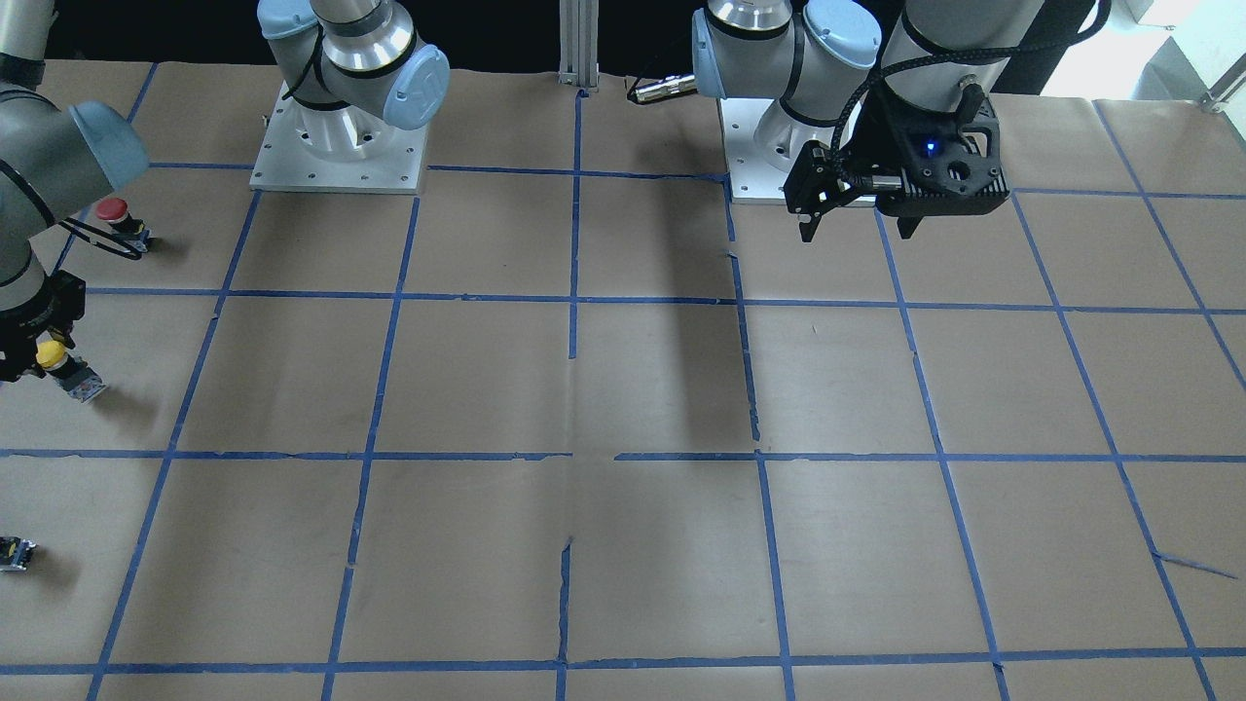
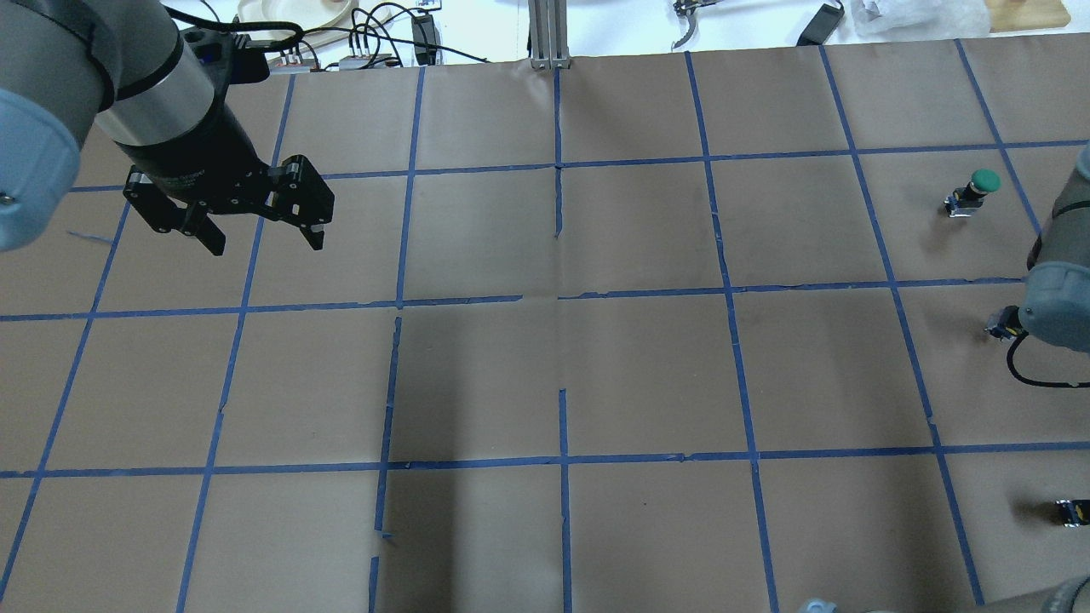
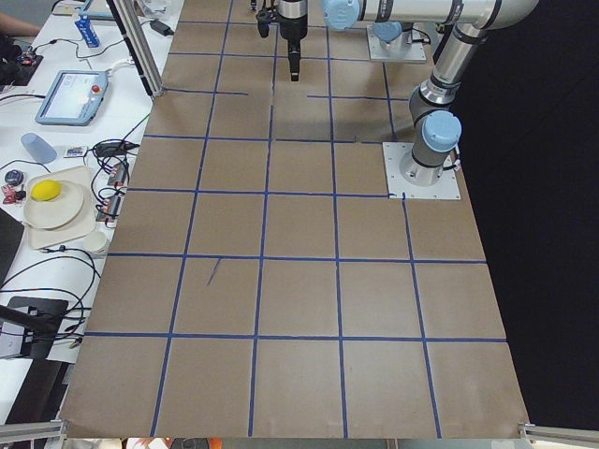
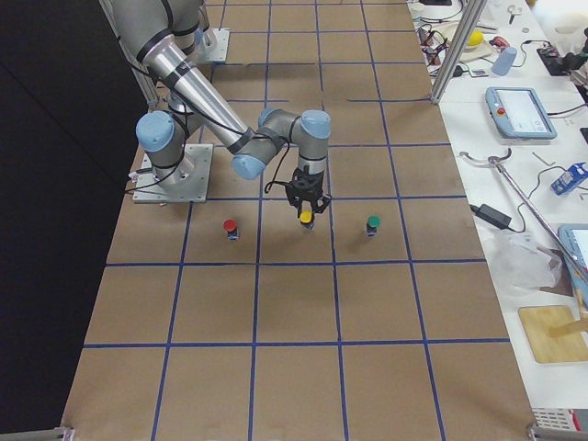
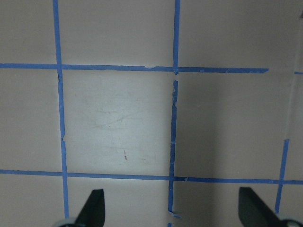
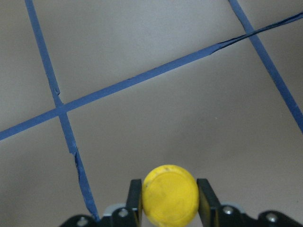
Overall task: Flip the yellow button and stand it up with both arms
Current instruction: 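Lower the yellow button upright onto the table with the right gripper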
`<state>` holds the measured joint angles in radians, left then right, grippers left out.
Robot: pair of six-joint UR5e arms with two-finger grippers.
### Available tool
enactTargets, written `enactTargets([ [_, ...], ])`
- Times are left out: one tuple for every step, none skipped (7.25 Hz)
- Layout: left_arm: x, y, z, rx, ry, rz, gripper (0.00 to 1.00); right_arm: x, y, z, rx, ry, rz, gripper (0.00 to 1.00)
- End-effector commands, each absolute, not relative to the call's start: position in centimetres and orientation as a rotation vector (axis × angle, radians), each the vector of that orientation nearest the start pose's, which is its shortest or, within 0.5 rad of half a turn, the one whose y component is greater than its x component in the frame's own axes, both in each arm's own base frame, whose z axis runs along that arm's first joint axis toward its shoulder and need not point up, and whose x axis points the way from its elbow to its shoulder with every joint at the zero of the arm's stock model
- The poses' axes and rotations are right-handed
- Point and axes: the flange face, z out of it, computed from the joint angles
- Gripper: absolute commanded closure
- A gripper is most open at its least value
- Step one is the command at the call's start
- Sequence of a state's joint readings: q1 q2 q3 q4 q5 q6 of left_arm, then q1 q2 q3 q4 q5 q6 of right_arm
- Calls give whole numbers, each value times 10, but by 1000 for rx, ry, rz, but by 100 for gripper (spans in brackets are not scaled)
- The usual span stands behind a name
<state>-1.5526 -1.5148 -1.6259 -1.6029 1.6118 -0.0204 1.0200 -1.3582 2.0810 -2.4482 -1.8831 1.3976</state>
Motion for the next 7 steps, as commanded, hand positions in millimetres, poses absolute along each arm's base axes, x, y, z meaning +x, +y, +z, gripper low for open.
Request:
enactTargets([
  [-121, -467, 484, -59, 3099, 43, 0, -174, -479, 235, -2465, -1541, 386, 95],
  [-122, -465, 478, -56, 3101, 62, 0, -174, -479, 236, -2484, -1510, 394, 95],
  [-121, -468, 484, -59, 3099, 41, 0, -175, -476, 236, -2549, -1371, 413, 94],
  [-121, -468, 481, -59, 3104, 50, 0, -177, -474, 239, -2575, -1270, 449, 93],
  [-122, -469, 484, -62, 3112, 36, 0, -178, -475, 235, -2604, -1212, 453, 93],
  [-122, -465, 478, -59, 3110, 57, 0, -178, -474, 236, -2605, -1199, 455, 92],
  [-122, -466, 478, -61, 3110, 55, 0, -177, -472, 234, -2593, -1200, 417, 89],
])
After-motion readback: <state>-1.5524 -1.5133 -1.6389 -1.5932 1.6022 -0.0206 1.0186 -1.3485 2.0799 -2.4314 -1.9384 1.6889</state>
